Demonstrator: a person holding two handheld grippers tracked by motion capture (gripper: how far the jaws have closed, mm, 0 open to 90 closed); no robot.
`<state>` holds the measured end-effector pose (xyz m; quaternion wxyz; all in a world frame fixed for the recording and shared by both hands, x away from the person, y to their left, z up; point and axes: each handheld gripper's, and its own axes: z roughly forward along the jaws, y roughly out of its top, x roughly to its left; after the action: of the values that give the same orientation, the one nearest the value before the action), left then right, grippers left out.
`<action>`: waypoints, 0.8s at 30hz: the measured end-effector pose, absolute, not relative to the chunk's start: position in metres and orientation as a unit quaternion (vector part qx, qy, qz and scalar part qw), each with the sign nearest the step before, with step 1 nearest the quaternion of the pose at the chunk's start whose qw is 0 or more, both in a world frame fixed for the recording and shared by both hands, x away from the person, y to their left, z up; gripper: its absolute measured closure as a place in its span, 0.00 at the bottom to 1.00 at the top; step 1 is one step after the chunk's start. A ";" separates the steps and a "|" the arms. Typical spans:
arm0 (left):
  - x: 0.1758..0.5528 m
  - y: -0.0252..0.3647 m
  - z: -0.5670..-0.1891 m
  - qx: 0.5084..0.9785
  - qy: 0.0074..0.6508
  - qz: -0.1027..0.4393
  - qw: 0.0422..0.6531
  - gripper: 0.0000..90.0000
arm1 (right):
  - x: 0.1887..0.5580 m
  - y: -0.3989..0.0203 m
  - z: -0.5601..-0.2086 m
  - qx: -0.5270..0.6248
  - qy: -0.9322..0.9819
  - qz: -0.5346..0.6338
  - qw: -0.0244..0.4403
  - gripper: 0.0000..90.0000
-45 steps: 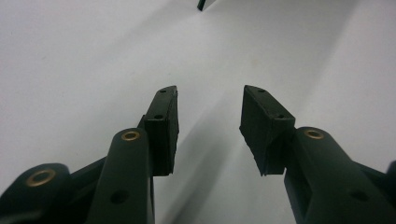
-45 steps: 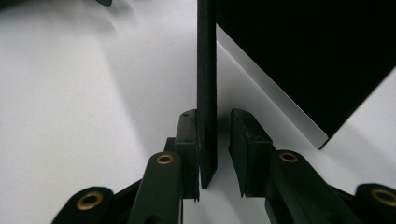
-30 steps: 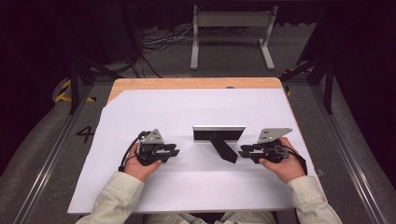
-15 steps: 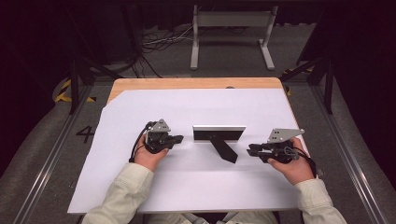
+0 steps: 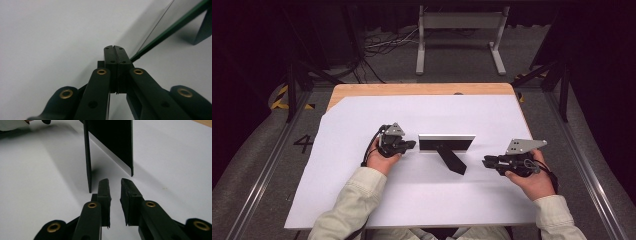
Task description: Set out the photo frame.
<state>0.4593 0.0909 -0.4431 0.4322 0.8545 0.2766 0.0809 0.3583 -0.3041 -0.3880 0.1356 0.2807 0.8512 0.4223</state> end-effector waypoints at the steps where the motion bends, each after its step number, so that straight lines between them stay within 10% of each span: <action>1: 0.459 0.091 -0.443 0.855 0.277 0.081 0.432 1.00 | 0.358 -0.304 -0.388 0.281 0.851 0.422 0.136 0.86; 24: 0.473 0.065 -0.451 0.875 0.210 0.106 0.423 1.00 | 0.346 -0.325 -0.386 0.292 0.837 0.443 0.131 0.86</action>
<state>0.4734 0.0650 -0.4507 0.4229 0.8752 0.2099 0.1056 0.3462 -0.3251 -0.3863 0.1314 0.2920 0.8373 0.4431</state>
